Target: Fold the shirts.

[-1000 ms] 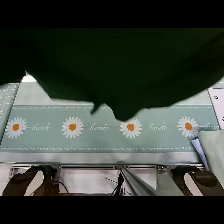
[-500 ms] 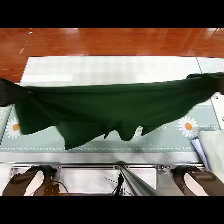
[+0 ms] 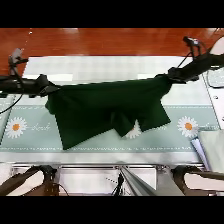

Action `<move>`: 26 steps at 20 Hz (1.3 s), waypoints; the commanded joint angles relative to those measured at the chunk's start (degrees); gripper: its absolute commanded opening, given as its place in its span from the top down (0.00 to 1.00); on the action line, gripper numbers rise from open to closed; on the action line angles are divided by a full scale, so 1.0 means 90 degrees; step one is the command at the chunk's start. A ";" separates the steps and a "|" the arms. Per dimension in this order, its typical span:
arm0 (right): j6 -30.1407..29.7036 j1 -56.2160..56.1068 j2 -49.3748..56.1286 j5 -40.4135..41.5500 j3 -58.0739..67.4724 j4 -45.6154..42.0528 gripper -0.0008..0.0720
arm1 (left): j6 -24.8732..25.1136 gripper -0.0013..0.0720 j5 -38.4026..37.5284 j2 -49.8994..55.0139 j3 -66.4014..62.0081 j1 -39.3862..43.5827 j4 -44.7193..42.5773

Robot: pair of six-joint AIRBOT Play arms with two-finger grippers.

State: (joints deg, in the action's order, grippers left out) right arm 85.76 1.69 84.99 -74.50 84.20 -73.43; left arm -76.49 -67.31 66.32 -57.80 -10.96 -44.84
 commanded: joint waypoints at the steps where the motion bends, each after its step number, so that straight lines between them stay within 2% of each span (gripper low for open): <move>1: 0.0500 0.0000 0.0843 0.1768 0.0007 0.0658 0.96 | 0.0170 0.95 0.0644 0.1161 0.0056 0.0005 0.0729; 4: 0.0639 0.0000 0.1209 0.2550 0.0007 0.0984 0.96 | 0.0452 0.95 0.0699 0.1724 0.0056 0.0005 0.0981; 7: 0.0629 0.0000 0.1479 0.2480 0.0007 0.1005 0.95 | 0.0449 0.95 0.0670 0.1955 0.0056 0.0002 0.0986; 8: 0.0593 0.0000 0.1518 0.2368 0.0007 0.1003 0.94 | 0.0449 0.88 0.0656 0.1950 0.0053 -0.0005 0.0986; 9: 0.0493 0.0000 0.1503 0.2249 0.0007 0.1003 0.81 | 0.0449 0.71 0.0508 0.1943 -0.0022 -0.0058 0.0984; 10: 0.0211 0.0029 0.1418 0.2062 0.0007 0.0981 0.62 | 0.0410 0.53 0.0226 0.1940 -0.0165 -0.0170 0.0984; 11: -0.0211 0.0097 0.1277 0.1831 0.0007 0.0903 0.51 | 0.0306 0.51 -0.0194 0.1923 -0.0384 -0.0355 0.0984; 12: -0.0576 0.0199 0.1093 0.1549 0.0007 0.0697 0.49 | 0.0219 0.51 -0.0675 0.1880 -0.0627 -0.0590 0.0971; 14: -0.0879 0.0464 0.0605 0.0920 0.0007 -0.0420 0.49 | -0.0117 0.51 -0.1579 0.1639 -0.1100 -0.1178 0.0556; 15: -0.0884 0.0634 0.0347 0.0588 0.0007 -0.1246 0.49 | -0.0323 0.51 -0.1885 0.1409 -0.1234 -0.1467 -0.0002; 16: -0.0823 0.0850 0.0168 0.0420 0.0007 -0.1639 0.49 | -0.0498 0.51 -0.2076 0.1141 -0.1239 -0.1695 -0.0634; 17: -0.0653 0.1168 0.0046 0.0359 0.0005 -0.1477 0.49 | -0.0741 0.51 -0.2140 0.0823 -0.1124 -0.1836 -0.1319; 19: -0.0794 0.1693 0.0032 0.0066 -0.0019 -0.0787 0.49 | -0.0816 0.48 -0.2249 0.0265 -0.0644 -0.1877 -0.2089; 21: -0.0935 0.2069 0.0029 -0.0112 -0.0243 -0.0335 0.49 | -0.0818 0.21 -0.2363 -0.0143 0.0170 -0.1877 -0.2266; 22: -0.0964 0.2188 0.0029 -0.0148 -0.0403 -0.0160 0.49 | -0.0816 0.14 -0.2419 -0.0255 0.0617 -0.1875 -0.2263; 26: -0.1290 0.2259 0.0029 0.0015 -0.0964 0.0316 0.49 | -0.0648 0.14 -0.2348 -0.0335 0.2227 -0.1872 -0.2115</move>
State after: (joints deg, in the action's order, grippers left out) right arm 76.29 20.69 85.47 -74.22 78.52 -74.08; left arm -82.98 -87.90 64.82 -46.65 -27.51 -62.46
